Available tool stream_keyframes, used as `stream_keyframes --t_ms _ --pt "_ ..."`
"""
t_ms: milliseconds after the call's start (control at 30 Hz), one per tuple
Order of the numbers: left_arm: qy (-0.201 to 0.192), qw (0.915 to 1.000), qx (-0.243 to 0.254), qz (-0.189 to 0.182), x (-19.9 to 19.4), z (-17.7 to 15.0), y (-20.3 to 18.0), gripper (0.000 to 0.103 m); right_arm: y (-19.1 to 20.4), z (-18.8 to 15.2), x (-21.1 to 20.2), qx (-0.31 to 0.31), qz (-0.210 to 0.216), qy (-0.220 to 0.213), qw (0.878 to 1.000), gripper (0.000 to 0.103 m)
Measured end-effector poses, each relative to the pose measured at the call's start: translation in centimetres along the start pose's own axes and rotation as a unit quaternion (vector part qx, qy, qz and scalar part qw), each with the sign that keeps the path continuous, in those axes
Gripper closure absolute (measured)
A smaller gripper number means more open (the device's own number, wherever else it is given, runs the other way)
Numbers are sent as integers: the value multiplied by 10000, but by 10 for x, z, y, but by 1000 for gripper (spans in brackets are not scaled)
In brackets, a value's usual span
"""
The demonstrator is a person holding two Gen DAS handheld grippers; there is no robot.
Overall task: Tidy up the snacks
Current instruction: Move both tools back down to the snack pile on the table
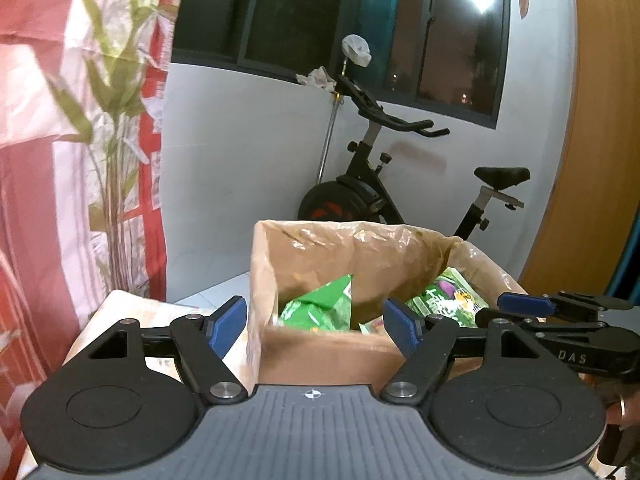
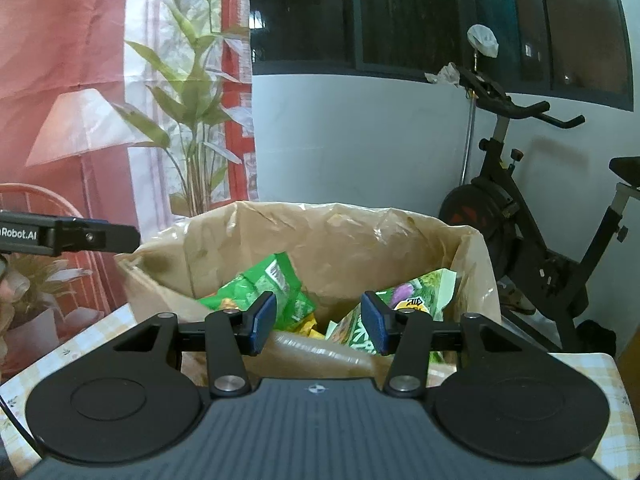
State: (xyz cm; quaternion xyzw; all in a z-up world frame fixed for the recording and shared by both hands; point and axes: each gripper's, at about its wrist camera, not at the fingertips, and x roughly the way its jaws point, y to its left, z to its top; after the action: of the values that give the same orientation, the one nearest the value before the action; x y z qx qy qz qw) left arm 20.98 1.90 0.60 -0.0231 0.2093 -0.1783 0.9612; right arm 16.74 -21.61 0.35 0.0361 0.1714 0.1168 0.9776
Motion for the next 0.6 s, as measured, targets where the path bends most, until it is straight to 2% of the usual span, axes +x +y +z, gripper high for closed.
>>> stream_keyframes --t_ms 300,600 --pt "26 9994 -276 217 -30 -45 1 26 2 -24 -34 23 114 -132 9998 53" --pt "523 9973 -436 272 -19 -95 5 26 -14 -70 -48 260 -186 361 9988 53"
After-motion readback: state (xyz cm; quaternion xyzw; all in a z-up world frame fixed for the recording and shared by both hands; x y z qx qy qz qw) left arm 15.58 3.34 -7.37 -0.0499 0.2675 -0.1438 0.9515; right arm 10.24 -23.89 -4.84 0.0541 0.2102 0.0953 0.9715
